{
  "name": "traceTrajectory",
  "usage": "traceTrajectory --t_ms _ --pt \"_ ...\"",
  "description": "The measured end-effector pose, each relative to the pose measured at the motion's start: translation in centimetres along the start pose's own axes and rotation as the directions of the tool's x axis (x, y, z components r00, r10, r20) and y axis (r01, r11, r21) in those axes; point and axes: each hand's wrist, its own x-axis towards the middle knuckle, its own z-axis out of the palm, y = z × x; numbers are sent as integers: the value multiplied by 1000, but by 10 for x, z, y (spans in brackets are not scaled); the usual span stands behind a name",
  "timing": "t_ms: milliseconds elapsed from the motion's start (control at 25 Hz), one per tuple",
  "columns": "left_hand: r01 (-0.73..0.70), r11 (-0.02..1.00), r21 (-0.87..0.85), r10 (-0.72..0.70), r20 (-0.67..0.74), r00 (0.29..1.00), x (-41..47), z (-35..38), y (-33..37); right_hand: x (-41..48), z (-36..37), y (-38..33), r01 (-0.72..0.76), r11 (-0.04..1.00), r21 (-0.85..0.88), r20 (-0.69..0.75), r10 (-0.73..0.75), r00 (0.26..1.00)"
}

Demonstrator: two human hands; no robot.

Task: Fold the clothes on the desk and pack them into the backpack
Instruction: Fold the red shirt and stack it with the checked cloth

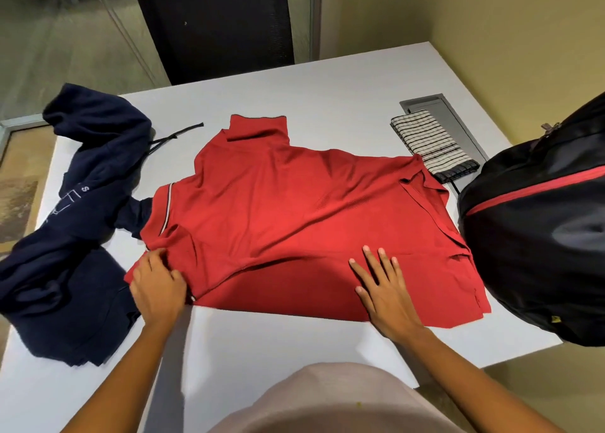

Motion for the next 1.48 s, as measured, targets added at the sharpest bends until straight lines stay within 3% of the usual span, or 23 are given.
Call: traceTrajectory --t_ms 120,240,360,560,880,1000,1120,1320,1360,1480 --pt "160 987 18 -160 -20 987 19 -1 -16 26 9 -10 95 995 -18 64 -94 994" --pt "245 944 221 -268 80 960 30 -5 -22 42 13 -18 151 988 -30 74 -148 986" --pt "202 914 351 -272 163 948 28 -17 -24 45 12 -17 175 983 -52 64 -172 983" --pt "265 904 336 -303 63 951 -14 -44 -43 46 11 -13 235 970 -66 78 -230 970" --pt "211 939 272 -241 82 967 -113 -48 -70 40 -3 35 378 918 -121 103 -368 924" --pt "39 926 375 -69 69 995 -118 -44 -67 40 -4 38 361 927 -95 113 -351 930" --pt "-131 922 365 92 124 988 -100 -43 -53 40 -3 31 325 944 -50 101 -319 942" --pt "-438 825 356 332 322 887 -56 -43 -42 38 -5 31 312 950 -2 70 -311 948" --pt "-417 837 353 311 320 895 -52 -42 -37 38 -5 32 314 949 7 59 -314 948" --pt "-158 915 371 79 220 972 -46 -35 -27 36 -5 33 306 952 27 30 -307 951"
